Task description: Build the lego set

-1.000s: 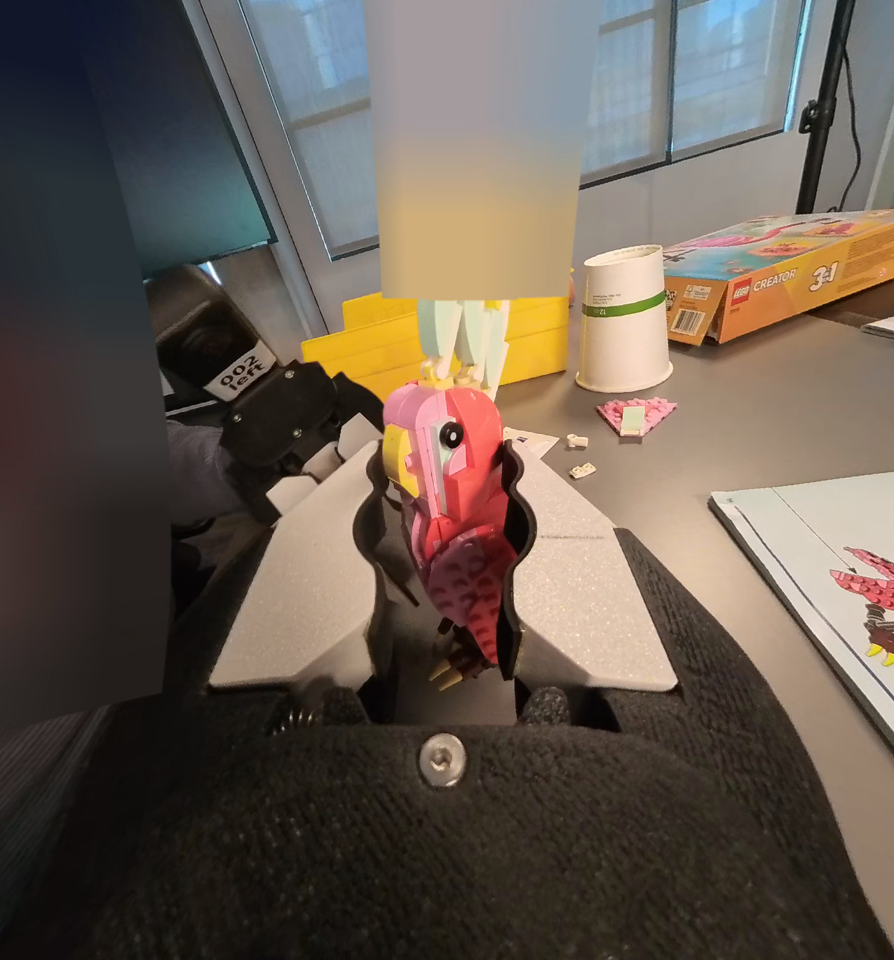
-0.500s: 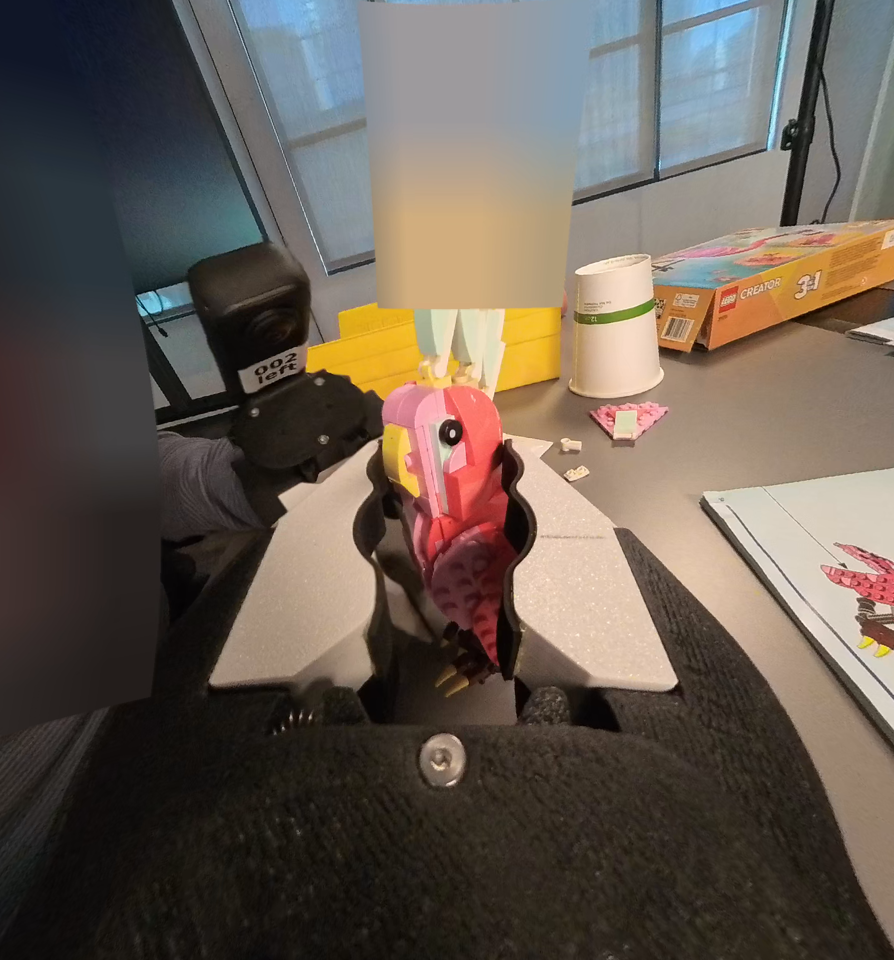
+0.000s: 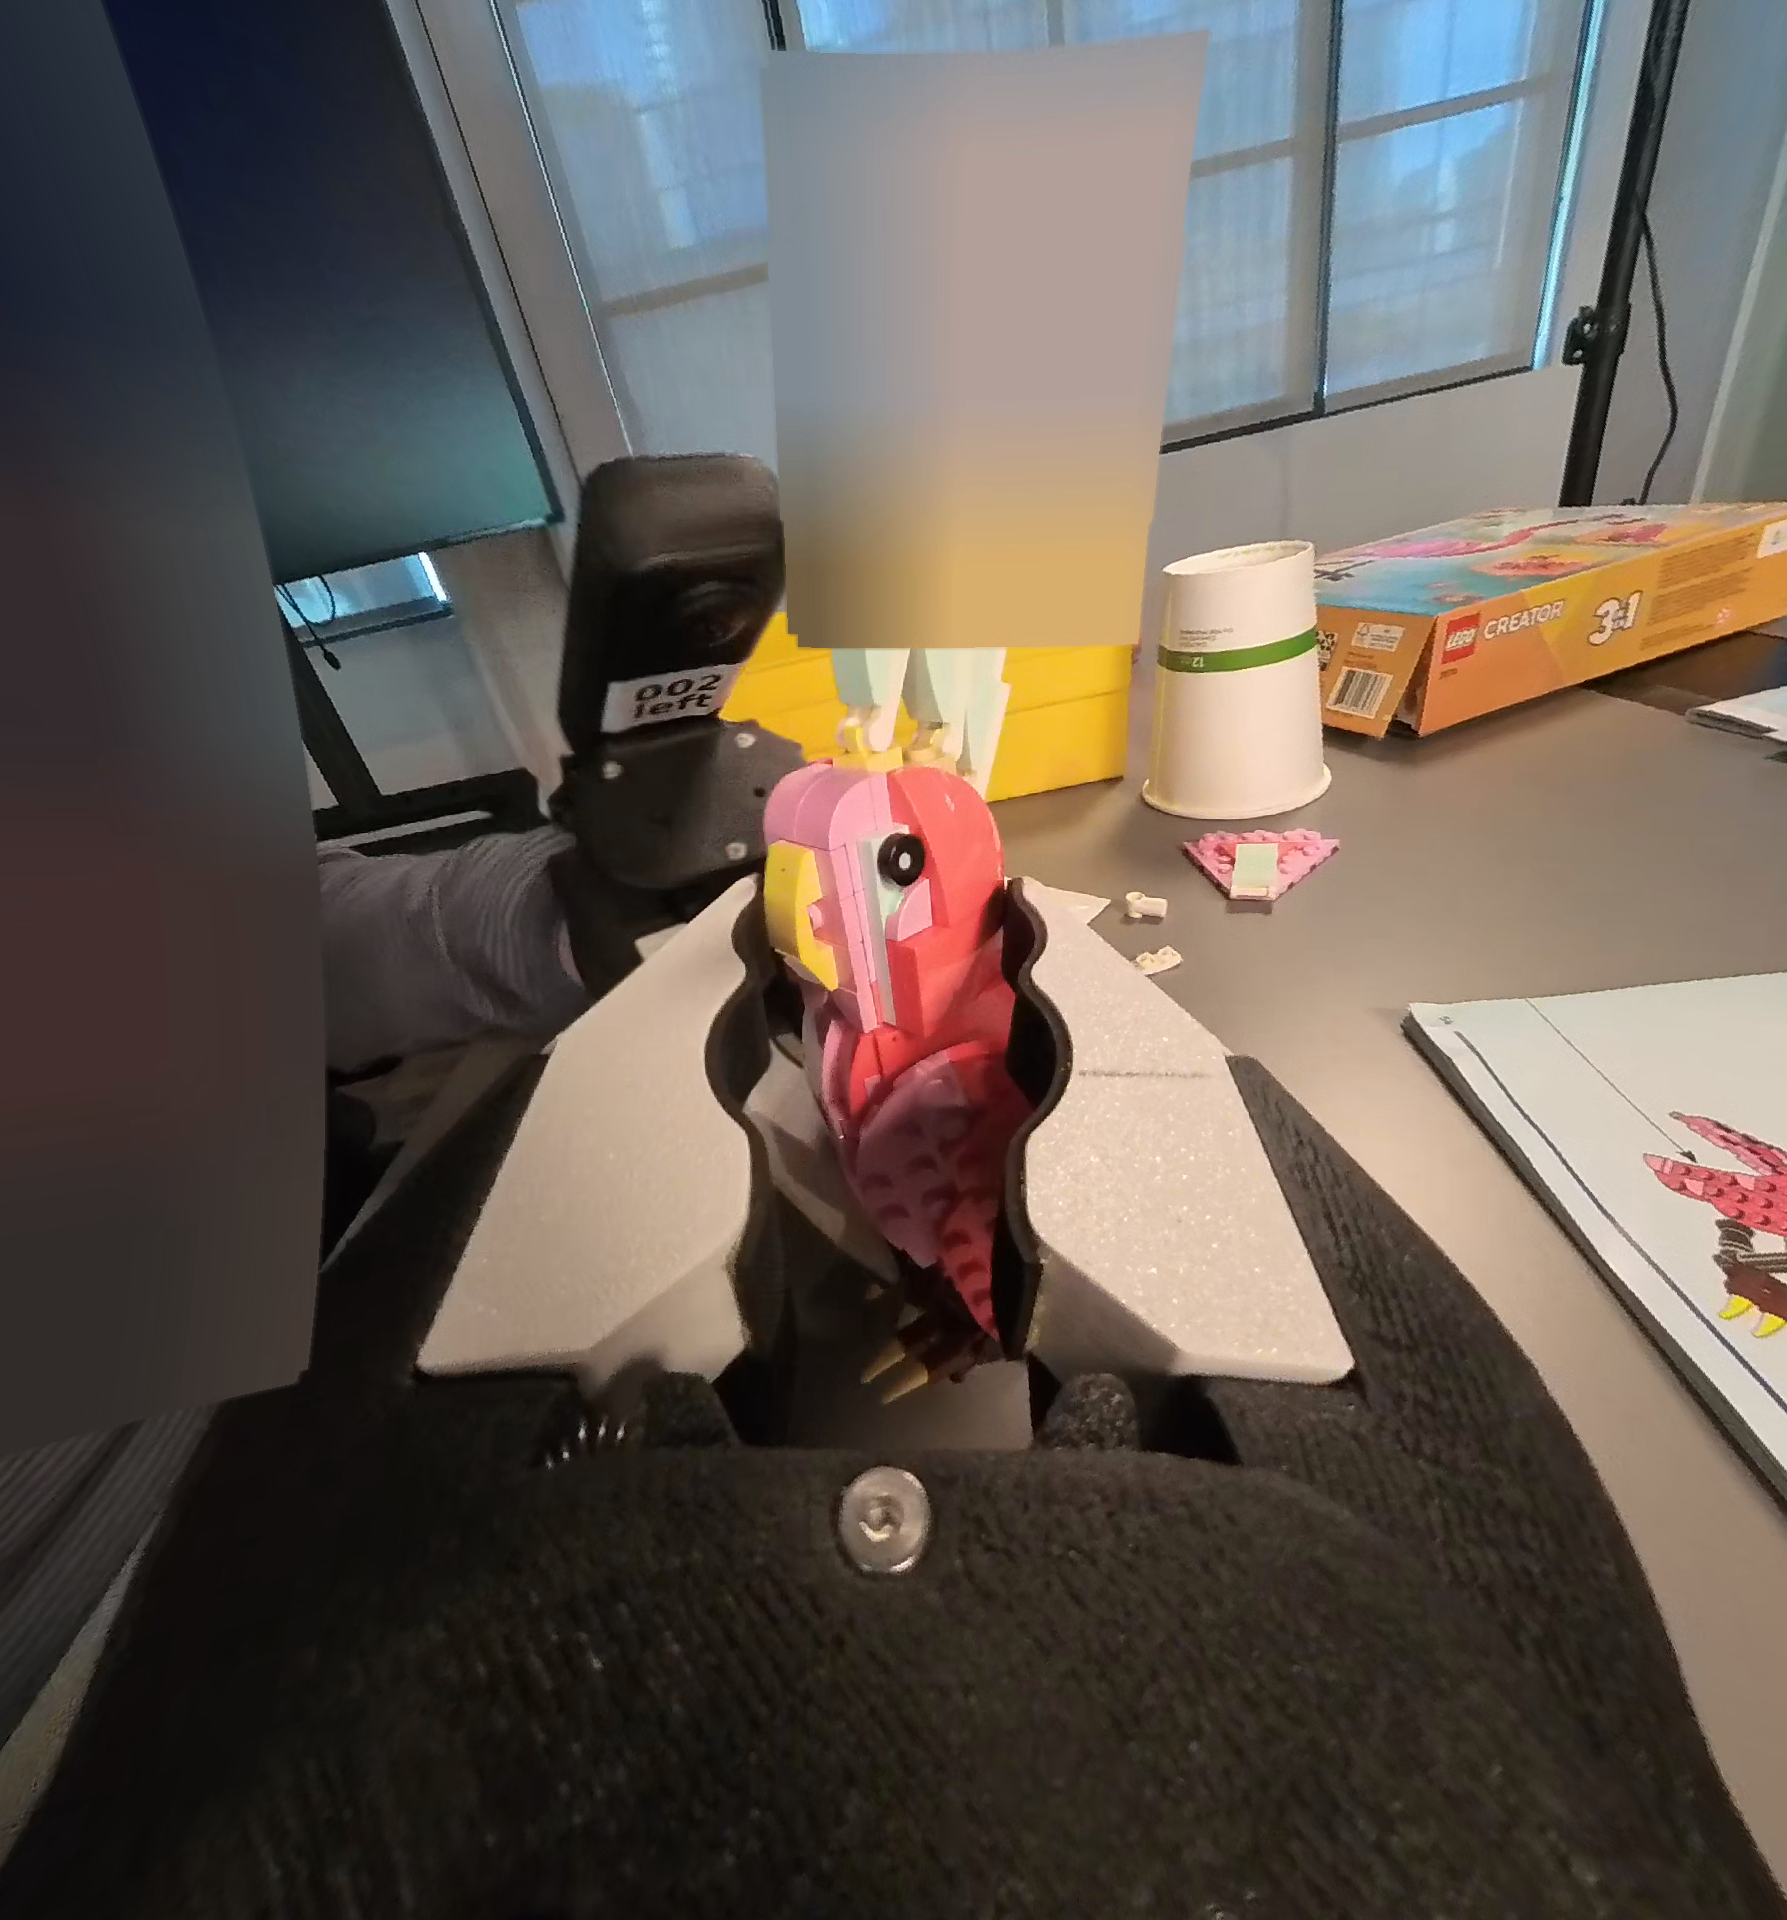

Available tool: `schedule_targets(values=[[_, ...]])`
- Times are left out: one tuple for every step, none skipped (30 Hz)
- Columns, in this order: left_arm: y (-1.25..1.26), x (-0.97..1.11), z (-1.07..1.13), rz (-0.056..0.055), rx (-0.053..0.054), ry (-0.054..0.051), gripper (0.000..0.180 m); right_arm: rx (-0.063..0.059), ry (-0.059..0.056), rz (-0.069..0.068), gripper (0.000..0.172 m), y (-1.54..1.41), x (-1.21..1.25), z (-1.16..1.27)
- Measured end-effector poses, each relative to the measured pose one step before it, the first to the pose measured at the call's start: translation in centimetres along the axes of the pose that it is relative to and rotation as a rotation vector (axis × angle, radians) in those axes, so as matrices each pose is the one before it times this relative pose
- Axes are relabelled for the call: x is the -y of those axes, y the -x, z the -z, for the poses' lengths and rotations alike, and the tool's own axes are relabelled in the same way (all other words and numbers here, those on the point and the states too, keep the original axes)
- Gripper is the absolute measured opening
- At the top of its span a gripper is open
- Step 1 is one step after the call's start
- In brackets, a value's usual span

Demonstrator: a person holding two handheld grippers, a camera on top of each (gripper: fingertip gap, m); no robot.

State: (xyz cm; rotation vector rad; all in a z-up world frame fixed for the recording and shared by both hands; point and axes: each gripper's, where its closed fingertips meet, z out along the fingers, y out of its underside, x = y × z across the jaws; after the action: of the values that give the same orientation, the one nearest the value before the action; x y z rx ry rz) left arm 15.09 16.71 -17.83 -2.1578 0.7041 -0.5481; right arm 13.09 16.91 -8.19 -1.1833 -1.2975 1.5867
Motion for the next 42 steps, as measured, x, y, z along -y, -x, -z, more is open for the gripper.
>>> schedule_targets(values=[[-0.137,-0.095,0.039,0.0197,-0.0345,0.0097,0.015,0.0017,0.0002,0.0043,0.042,0.056,-0.046,-0.007],[-0.168,-0.120,0.030,0.0170,-0.0342,0.0115,0.015,0.0029,0.0004,0.0044,0.042,0.072,-0.070,-0.027],[-0.159,-0.111,0.014,0.0158,-0.0292,0.0115,0.015,0.0034,-0.0003,0.0033,0.042,0.070,-0.066,-0.016],[-0.028,-0.041,0.016,0.0073,-0.0163,0.0057,0.015,0.0010,-0.0021,0.0026,0.042,0.022,-0.025,-0.001],[-0.027,-0.036,0.005,-0.0007,-0.0106,0.0040,0.015,-0.0002,-0.0026,0.0048,0.042,0.012,-0.010,0.030],[-0.080,-0.033,0.014,-0.0085,-0.0074,0.0027,0.016,-0.0008,-0.0023,0.0067,0.042,0.026,-0.008,0.074],[-0.030,-0.035,0.024,-0.0096,0.0030,0.0023,0.016,-0.0006,-0.0028,0.0060,0.042,0.045,-0.001,0.077],[-0.025,-0.091,0.087,-0.0152,0.0121,0.0033,0.016,0.0003,-0.0029,0.0062,0.042,0.086,-0.005,0.068],[-0.037,-0.119,0.204,-0.0208,0.0171,0.0044,0.016,0.0006,-0.0029,0.0088,0.042,0.119,0.009,0.043],[-0.063,-0.140,0.367,-0.0238,0.0166,0.0023,0.018,-0.0022,-0.0021,0.0096,0.042,0.090,0.018,0.054],[-0.101,-0.254,0.470,-0.0242,0.0101,0.0041,0.024,-0.0083,-0.0031,0.0084,0.042,-0.005,0.027,0.064],[0.117,-0.215,0.492,-0.0119,0.0181,-0.0029,0.025,-0.0094,-0.0056,0.0066,0.042,-0.048,0.075,0.122],[0.097,-0.148,0.471,-0.0009,0.0099,-0.0096,0.025,-0.0041,-0.0047,0.0036,0.042,-0.024,0.073,0.138],[0.033,-0.130,0.426,0.0063,0.0003,-0.0087,0.025,-0.0005,-0.0033,0.0008,0.042,0.001,0.048,0.140],[0.107,-0.136,0.355,0.0096,0.0021,-0.0067,0.026,0.0012,-0.0008,-0.0007,0.042,0.010,0.023,0.101],[0.181,-0.155,0.294,0.0079,0.0046,-0.0037,0.026,0.0021,0.0016,-0.0014,0.042,0.004,-0.013,0.073],[0.192,-0.171,0.217,0.0049,0.0039,-0.0007,0.026,0.0017,0.0027,-0.0025,0.042,0.010,-0.021,0.048],[0.151,-0.101,0.153,0.0014,0.0038,-0.0028,0.026,0.0018,0.0039,-0.0040,0.043,0.018,-0.048,0.047],[0.093,-0.015,0.105,-0.0008,0.0033,-0.0069,0.026,0.0028,0.0036,-0.0052,0.043,0.034,-0.042,0.058],[0.051,0.082,0.049,0.0007,0.0038,-0.0108,0.026,0.0004,0.0008,-0.0044,0.043,-0.011,-0.010,0.061],[-0.093,0.159,-0.014,-0.0016,-0.0012,-0.0129,0.026,-0.0033,-0.0016,-0.0016,0.044,-0.061,0.023,0.080],[-0.173,0.144,-0.074,-0.0063,-0.0023,-0.0109,0.026,-0.0028,-0.0007,0.0002,0.046,-0.038,0.016,0.077],[-0.161,0.170,-0.122,-0.0115,0.0016,-0.0113,0.026,-0.0020,0.0009,0.0009,0.047,-0.029,0.003,0.088],[-0.129,0.201,-0.164,-0.0127,0.0074,-0.0121,0.026,-0.0032,-0.0005,0.0021,0.047,-0.045,0.021,0.076],[-0.138,0.167,-0.211,-0.0130,0.0090,-0.0090,0.027,-0.0018,-0.0032,0.0025,0.047,-0.024,0.047,0.045],[-0.179,0.064,-0.245,-0.0162,0.0053,-0.0017,0.028,0.0010,-0.0033,0.0014,0.047,0.001,0.039,0.009],[-0.140,-0.073,-0.237,-0.0193,0.0068,0.0082,0.029,0.0005,-0.0009,0.0002,0.046,0.003,0.012,-0.016],[-0.001,-0.139,-0.206,-0.0191,0.0123,0.0124,0.030,-0.0002,0.0015,0.0005,0.046,-0.011,-0.025,-0.040],[0.012,-0.127,-0.128,-0.0150,0.0104,0.0107,0.031,-0.0001,0.0020,0.0015,0.045,0.010,-0.023,-0.024],[-0.070,-0.087,-0.063,-0.0085,0.0014,0.0074,0.032,-0.0005,0.0021,0.0016,0.045,-0.003,-0.023,-0.011],[-0.045,-0.003,-0.003,-0.0003,-0.0008,0.0004,0.032,-0.0006,0.0018,0.0008,0.045,-0.010,-0.014,0.021],[-0.041,0.045,0.064,0.0041,-0.0039,-0.0032,0.033,0.0004,0.0004,-0.0007,0.045,-0.007,0.033,0.068],[-0.001,0.033,0.117,0.0067,-0.0033,-0.0031,0.034,0.0010,-0.0007,-0.0022,0.046,-0.013,0.053,0.088],[0.159,0.048,0.167,0.0089,0.0048,-0.0043,0.034,0.0006,-0.0010,-0.0027,0.046,-0.014,0.069,0.117],[0.158,0.080,0.196,0.0074,0.0039,-0.0059,0.035,0.0021,-0.0014,-0.0034,0.048,0.010,0.066,0.114],[0.193,0.119,0.218,0.0068,0.0065,-0.0076,0.037,0.0051,-0.0023,-0.0045,0.049,0.052,0.071,0.121],[0.426,0.179,0.196,0.0067,0.0221,-0.0093,0.040,0.0062,-0.0036,-0.0042,0.049,0.067,0.067,0.093],[0.444,0.195,0.177,0.0011,0.0240,-0.0084,0.042,0.0047,-0.0034,-0.0025,0.049,0.052,0.049,0.048],[0.270,0.194,0.133,-0.0038,0.0131,-0.0068,0.043,0.0024,0.0004,-0.0017,0.049,0.022,-0.025,-0.031],[0.284,0.247,0.075,-0.0037,0.0153,-0.0084,0.045,0.0024,0.0050,-0.0012,0.048,0.027,-0.121,-0.093],[0.234,0.258,0.045,-0.0060,0.0127,-0.0075,0.047,0.0027,0.0089,-0.0003,0.048,0.033,-0.201,-0.130],[0.054,0.139,0.039,-0.0062,0.0026,0.0015,0.049,0.0008,0.0126,0.0006,0.048,0.011,-0.246,-0.139]])
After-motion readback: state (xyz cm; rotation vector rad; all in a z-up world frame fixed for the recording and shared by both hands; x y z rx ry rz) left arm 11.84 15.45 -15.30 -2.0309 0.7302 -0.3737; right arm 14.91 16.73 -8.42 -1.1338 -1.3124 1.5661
